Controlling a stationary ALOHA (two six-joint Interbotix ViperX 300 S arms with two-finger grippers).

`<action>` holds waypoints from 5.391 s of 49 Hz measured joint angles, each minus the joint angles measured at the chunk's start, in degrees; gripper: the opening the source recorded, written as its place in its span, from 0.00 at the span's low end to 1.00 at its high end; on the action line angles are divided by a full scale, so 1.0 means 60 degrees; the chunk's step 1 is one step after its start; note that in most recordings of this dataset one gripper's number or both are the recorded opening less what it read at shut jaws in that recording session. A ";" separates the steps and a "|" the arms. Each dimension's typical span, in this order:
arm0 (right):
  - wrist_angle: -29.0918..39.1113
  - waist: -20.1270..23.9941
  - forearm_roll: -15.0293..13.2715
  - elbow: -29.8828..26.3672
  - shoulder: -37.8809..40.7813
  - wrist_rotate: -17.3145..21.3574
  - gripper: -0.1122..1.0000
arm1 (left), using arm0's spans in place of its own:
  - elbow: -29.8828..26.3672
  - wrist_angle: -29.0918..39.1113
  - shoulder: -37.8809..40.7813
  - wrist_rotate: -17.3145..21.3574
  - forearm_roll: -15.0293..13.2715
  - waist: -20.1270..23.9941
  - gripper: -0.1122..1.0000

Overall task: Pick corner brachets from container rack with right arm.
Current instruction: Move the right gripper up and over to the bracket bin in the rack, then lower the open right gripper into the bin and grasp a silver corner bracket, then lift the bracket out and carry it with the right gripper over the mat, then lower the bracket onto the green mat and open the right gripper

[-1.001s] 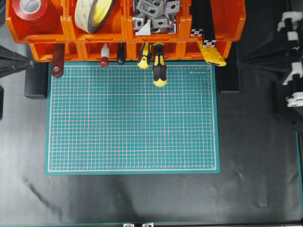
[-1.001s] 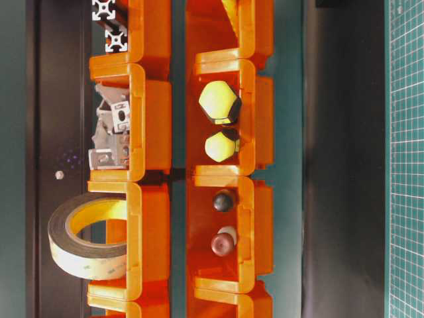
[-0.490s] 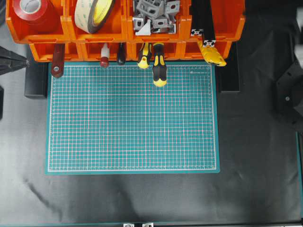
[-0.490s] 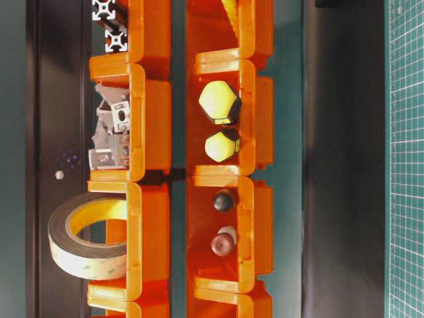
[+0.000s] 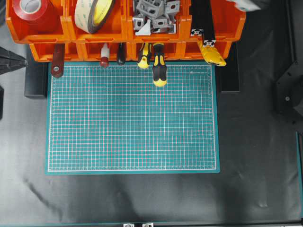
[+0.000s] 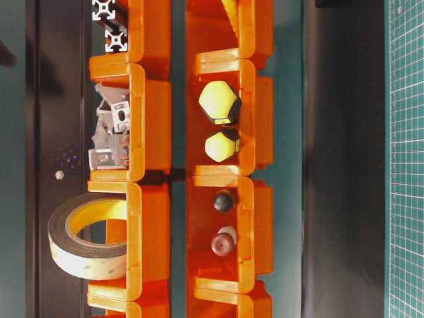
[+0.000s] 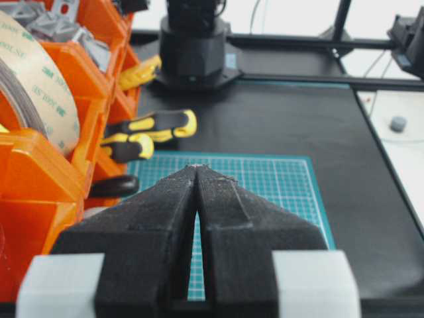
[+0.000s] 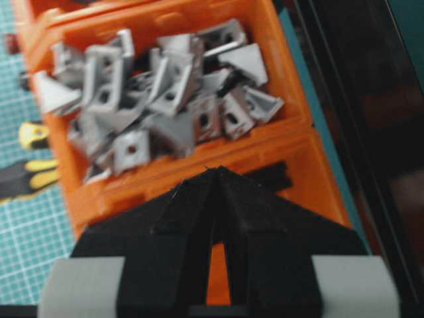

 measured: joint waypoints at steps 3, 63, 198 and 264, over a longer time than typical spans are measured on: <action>0.0073 -0.0073 0.0000 -0.0190 0.0308 0.0000 0.16 | 0.0000 0.0000 0.0000 0.0015 0.0000 -0.0015 0.11; 0.1099 -0.0293 0.0864 -0.1846 0.3413 0.0000 0.86 | 0.0000 0.0000 -0.0015 0.0000 0.0000 0.0015 0.11; -0.7266 0.4922 0.0967 0.5933 0.0630 0.1230 0.33 | -0.0103 0.0732 -0.0483 0.0029 0.0000 -0.0176 0.11; -0.8115 0.5171 0.0425 0.5229 0.3926 0.1245 0.33 | -0.0088 0.0747 -0.0381 0.0103 0.0000 -0.0205 0.11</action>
